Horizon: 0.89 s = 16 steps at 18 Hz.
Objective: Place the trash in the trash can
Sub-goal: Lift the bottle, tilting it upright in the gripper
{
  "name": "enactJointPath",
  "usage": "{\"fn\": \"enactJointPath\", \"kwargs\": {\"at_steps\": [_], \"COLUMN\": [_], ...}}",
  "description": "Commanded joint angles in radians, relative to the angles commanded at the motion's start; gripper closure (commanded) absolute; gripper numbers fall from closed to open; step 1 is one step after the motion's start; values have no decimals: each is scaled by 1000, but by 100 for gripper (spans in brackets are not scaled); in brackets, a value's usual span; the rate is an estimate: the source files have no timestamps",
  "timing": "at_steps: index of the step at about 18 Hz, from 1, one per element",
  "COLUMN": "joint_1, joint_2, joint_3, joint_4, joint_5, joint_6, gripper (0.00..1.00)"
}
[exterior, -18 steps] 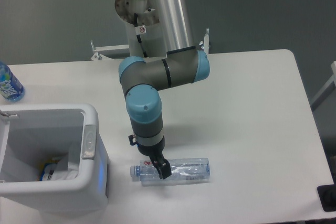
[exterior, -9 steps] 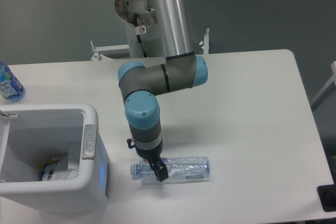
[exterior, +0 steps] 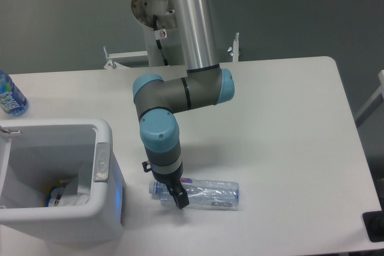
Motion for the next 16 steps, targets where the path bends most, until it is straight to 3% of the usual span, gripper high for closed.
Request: {"fn": "enactJointPath", "kwargs": {"at_steps": [1, 2, 16], "joint_1": [0, 2, 6], "joint_2": [0, 0, 20], "joint_3": [0, -2, 0], "joint_4": [0, 0, 0], "joint_5": [2, 2, 5], "joint_6": [-2, -2, -14], "gripper": [30, 33, 35]}}
